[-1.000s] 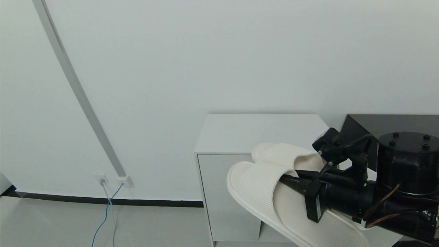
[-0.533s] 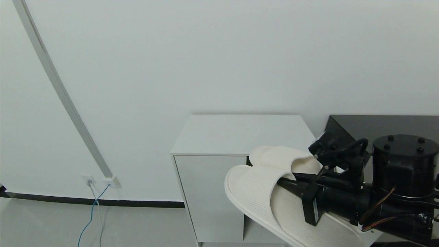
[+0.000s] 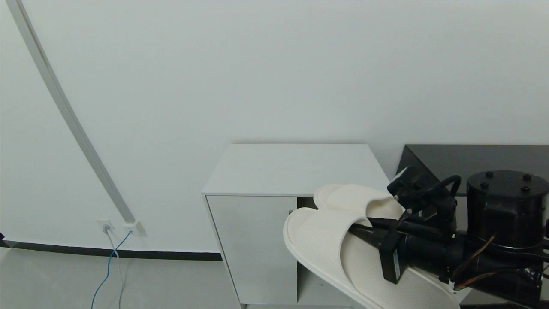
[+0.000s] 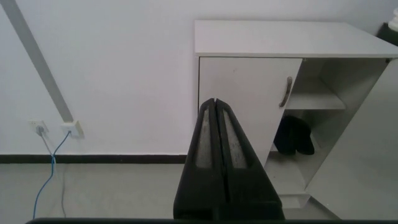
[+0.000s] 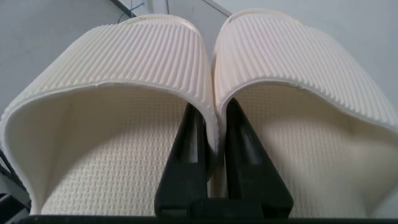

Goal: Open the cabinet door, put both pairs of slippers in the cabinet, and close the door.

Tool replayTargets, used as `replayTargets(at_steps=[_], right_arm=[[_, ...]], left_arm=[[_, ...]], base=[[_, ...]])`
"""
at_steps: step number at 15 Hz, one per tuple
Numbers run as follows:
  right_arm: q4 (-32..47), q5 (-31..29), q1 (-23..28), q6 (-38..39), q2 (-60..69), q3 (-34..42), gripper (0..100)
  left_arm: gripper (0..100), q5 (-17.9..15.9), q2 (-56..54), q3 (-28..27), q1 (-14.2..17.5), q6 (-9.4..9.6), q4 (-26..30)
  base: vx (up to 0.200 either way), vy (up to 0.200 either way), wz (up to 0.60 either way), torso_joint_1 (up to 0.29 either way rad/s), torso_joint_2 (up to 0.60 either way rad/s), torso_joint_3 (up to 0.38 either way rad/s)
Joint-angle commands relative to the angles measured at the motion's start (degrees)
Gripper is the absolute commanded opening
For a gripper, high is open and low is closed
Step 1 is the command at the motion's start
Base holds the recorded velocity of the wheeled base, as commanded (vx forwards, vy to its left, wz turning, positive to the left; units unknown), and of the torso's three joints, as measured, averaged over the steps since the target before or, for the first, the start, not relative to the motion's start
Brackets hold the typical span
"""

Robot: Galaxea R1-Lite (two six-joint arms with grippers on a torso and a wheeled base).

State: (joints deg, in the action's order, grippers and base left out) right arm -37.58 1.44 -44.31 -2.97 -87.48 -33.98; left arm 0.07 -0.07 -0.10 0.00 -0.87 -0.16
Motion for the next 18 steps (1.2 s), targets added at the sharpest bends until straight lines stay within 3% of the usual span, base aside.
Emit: replayTargets(at_steps=[1,18], right_arm=[[0.0,0.1,0.0,-0.1,-0.1,0.1,0],[0.0,0.1,0.0,0.3,-0.4,0.2,0]], left_arm=[[0,0.1,0.1,0.0,-0.1,-0.01,0.0],[0,-0.1,0.1,0.1,0.0,-0.10,0.0]], base=[[0.000,0.000,0.00,0.000,0.00,0.000],[0.000,-0.012,0.00,0.000,0.00,0.000]])
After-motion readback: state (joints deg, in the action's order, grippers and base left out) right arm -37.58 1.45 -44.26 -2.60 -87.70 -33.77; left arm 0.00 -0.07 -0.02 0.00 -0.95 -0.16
